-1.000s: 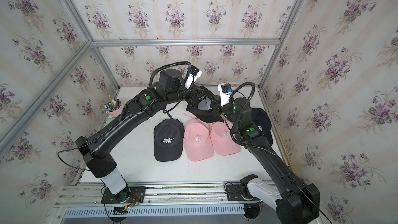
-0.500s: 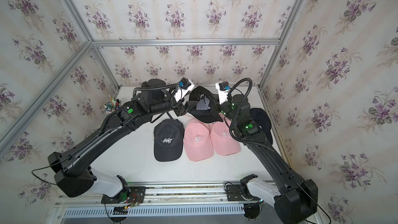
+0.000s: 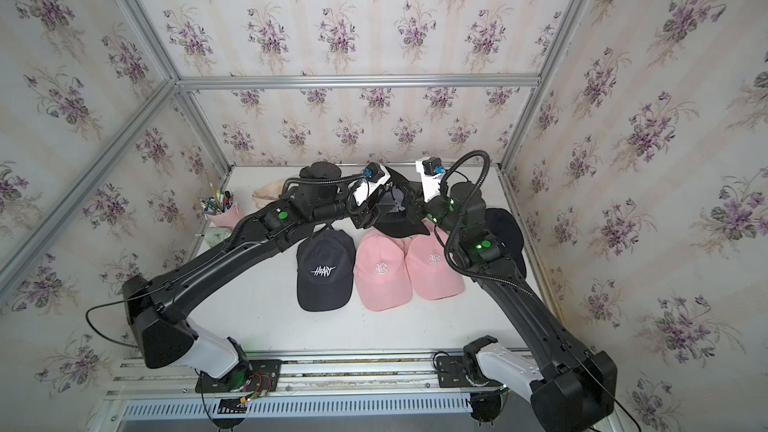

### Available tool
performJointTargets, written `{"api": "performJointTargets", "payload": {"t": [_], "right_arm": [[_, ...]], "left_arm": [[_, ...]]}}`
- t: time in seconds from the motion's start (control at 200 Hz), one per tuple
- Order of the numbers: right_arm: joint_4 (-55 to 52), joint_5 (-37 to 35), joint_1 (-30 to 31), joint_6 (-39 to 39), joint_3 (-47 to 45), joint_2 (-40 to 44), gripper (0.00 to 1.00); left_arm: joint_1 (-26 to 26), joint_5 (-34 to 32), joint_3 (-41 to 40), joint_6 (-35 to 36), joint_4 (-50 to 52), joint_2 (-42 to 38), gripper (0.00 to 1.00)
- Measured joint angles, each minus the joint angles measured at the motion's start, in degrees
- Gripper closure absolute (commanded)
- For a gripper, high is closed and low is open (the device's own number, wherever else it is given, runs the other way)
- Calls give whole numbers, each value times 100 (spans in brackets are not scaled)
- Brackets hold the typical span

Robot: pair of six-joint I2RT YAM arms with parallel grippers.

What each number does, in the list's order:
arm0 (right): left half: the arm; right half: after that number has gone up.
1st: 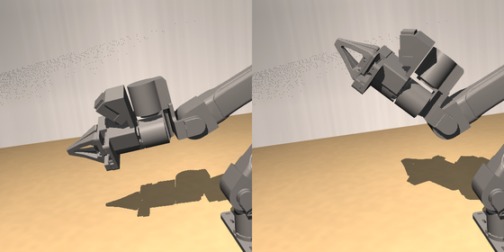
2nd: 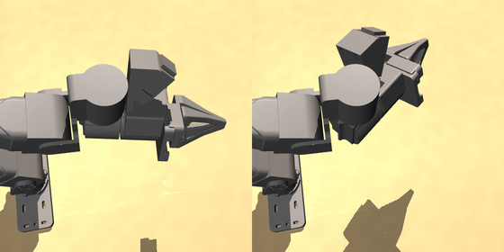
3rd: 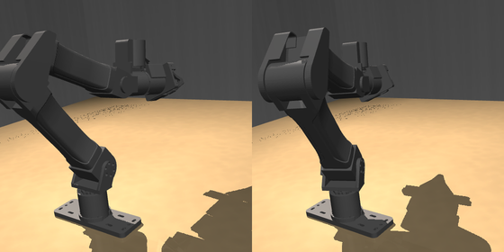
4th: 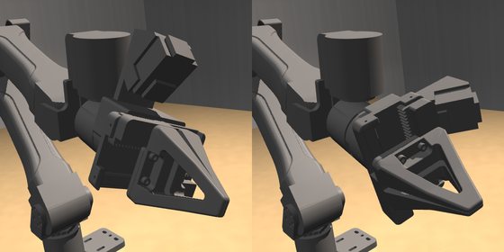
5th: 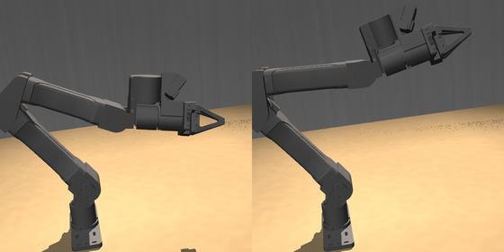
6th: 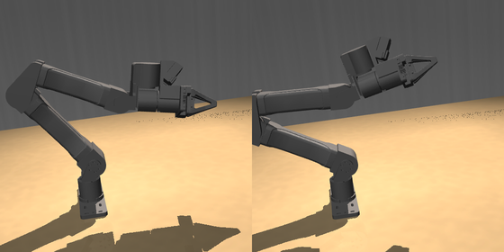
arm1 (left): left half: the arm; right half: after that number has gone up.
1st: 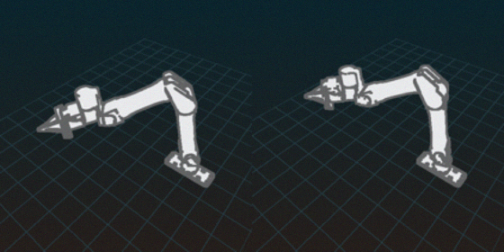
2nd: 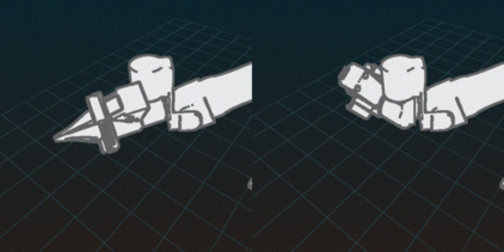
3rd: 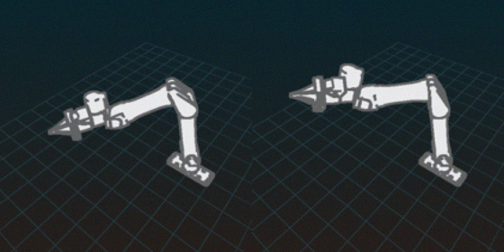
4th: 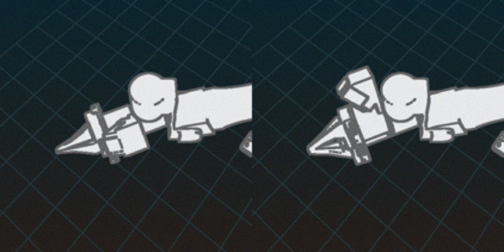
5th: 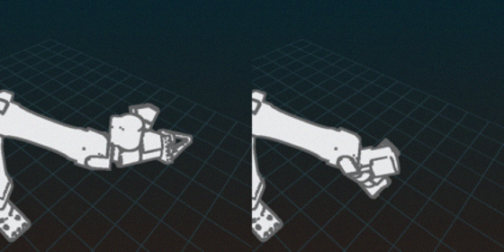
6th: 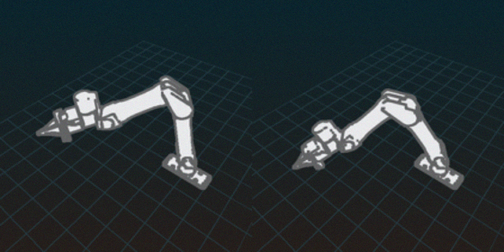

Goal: Open the adjustable buckle of the baseball cap
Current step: Pull the adjustable strap on the baseball cap.

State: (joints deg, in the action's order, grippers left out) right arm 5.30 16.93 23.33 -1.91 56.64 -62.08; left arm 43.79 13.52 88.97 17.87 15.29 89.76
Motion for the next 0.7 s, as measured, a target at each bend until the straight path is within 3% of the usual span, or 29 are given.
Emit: {"api": "performJointTargets", "payload": {"t": [0.105, 0.235, 0.704], "right_arm": [[-48, 26, 0, 0, -13, 83, 100], [-138, 48, 0, 0, -31, 120, 100], [-254, 76, 0, -2, -52, 164, 100]], "left_arm": [[-2, -2, 33, 2, -57, 103, 37], [-15, -9, 33, 2, -90, 153, 50], [-42, -46, -68, 39, -103, 127, 79]]}}
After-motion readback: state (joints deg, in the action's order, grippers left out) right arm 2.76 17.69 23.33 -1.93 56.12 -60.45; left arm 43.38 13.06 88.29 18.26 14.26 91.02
